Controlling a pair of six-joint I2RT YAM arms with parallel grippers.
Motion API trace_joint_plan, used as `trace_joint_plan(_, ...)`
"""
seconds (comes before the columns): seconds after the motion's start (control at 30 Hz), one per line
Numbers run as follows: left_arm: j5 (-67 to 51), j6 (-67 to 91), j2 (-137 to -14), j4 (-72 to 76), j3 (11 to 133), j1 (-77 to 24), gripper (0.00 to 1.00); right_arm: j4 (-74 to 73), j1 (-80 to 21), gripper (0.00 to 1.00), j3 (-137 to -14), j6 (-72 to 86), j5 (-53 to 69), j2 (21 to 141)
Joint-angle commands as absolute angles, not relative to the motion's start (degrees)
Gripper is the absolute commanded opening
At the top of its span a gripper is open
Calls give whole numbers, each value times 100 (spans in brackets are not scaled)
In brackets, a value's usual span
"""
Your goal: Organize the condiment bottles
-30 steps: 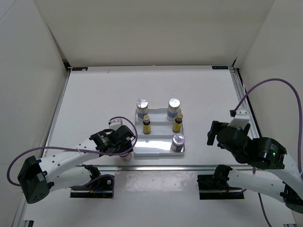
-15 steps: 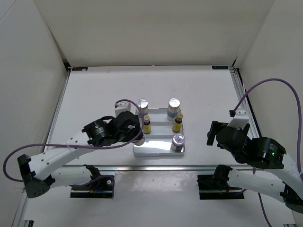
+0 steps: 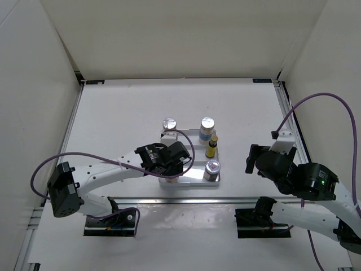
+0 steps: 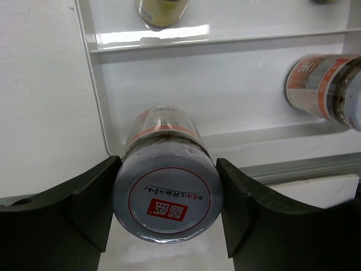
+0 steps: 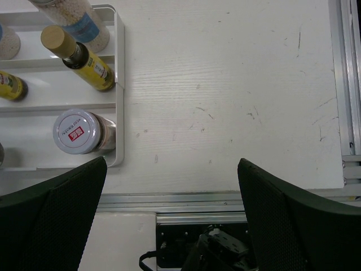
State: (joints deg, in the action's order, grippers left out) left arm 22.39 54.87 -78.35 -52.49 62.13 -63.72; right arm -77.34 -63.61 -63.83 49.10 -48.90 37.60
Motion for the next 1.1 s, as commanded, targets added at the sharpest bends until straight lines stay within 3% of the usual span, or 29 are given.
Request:
trace_joint_plan(0.0,2619,5379,-7716,-4738,6258,-6381,11,-7611,-6372,100,-6372,4922,-4975,3797)
trace_joint_plan(0.33,2610,5273,-8375,-4623,6258,-6381,12,-7611,-6372,100,-6372,4922,-4975,3797)
trace_joint_plan(0.43,2610,5335,-8455,-4570,6196,-6329,16,-7611,-6372,100,-6372,4922,-4975,3797)
trace_joint_plan(0.47,2610,5335,-8507,-4570,6127,-6328,19,-7611,-6372,100,-6372,4922,-4975,3797)
trace_joint_plan(0.6,2610,5335,-8446,-4570,6073,-6275,59,-7559,-6372,100,-6372,4922,-4922,3850)
trace_joint_plan(0.63,2610,5283,-8316,-4570,6073,-6275,73,-7480,-6372,100,-6372,4809,-4844,3850)
trace_joint_plan(0.73,2558,4976,-8105,-4570,6125,-6223,100,-7049,-6372,100,-6372,4176,-4405,3919)
trace_joint_plan(1.07,2767,3605,-7042,-5790,7548,-5652,100,-7268,-6372,100,-7013,3814,-3621,4237)
